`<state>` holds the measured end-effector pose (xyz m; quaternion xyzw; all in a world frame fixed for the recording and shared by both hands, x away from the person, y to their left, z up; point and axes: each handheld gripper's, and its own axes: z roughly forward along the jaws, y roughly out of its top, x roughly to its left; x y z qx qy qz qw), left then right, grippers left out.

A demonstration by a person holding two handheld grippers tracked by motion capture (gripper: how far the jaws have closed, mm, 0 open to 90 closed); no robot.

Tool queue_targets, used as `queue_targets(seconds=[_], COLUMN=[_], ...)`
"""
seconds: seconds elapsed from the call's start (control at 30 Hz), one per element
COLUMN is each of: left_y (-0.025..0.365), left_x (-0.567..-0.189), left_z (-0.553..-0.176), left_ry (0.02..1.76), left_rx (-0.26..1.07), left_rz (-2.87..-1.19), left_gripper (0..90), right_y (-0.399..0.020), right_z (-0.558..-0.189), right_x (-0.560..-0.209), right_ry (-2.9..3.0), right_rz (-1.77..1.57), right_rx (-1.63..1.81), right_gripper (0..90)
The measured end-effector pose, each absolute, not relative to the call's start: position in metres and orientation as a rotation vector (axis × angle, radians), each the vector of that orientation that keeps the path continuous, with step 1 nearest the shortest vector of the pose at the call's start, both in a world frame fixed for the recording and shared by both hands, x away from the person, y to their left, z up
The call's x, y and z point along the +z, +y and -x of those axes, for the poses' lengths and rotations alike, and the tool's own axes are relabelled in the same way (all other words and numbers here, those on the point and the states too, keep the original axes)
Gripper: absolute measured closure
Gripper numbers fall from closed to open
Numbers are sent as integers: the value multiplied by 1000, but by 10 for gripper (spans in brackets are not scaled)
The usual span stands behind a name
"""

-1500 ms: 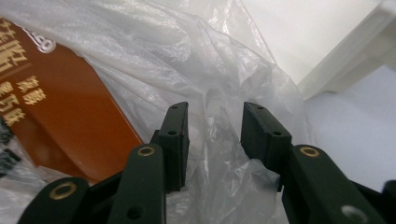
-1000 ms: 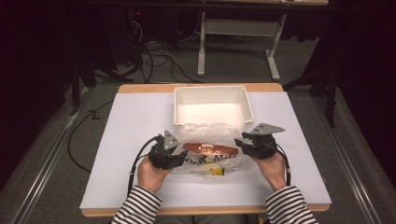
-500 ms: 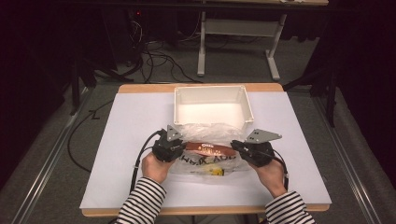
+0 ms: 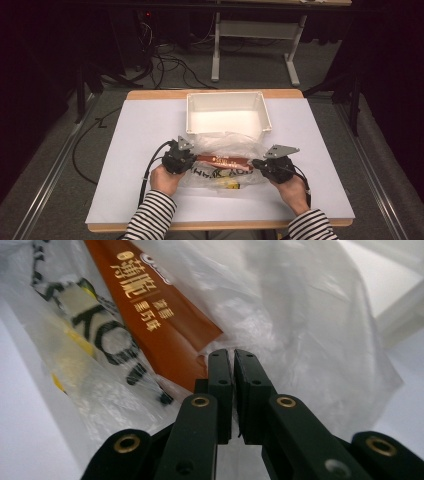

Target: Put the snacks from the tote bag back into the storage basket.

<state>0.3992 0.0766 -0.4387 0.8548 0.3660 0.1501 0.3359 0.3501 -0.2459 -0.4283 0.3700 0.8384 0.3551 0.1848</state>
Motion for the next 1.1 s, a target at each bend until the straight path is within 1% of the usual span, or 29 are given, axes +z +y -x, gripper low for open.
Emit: queue_targets(seconds=[0.27,0.7,0.9,1.1], left_y=[78,79,80,87], left_x=[-444,-445,-448,-444], left_z=[-394,-377,-360,-344], left_ry=[948,909,893,885], left_rx=[352,316,288,286], left_rz=[-2257,-2295,-2282,-2312], left_gripper=[822,858,893,896], right_y=[-254,-260,-260,-250], right_z=[-352,-359,-358,-351], right_x=[-436,-441,-443,-438], right_ry=[2380,2380,2386,2418], right_rz=[-1100,-1168,-1204,-1142], right_rx=[968,958,977,967], right_gripper=[873,876,895,900])
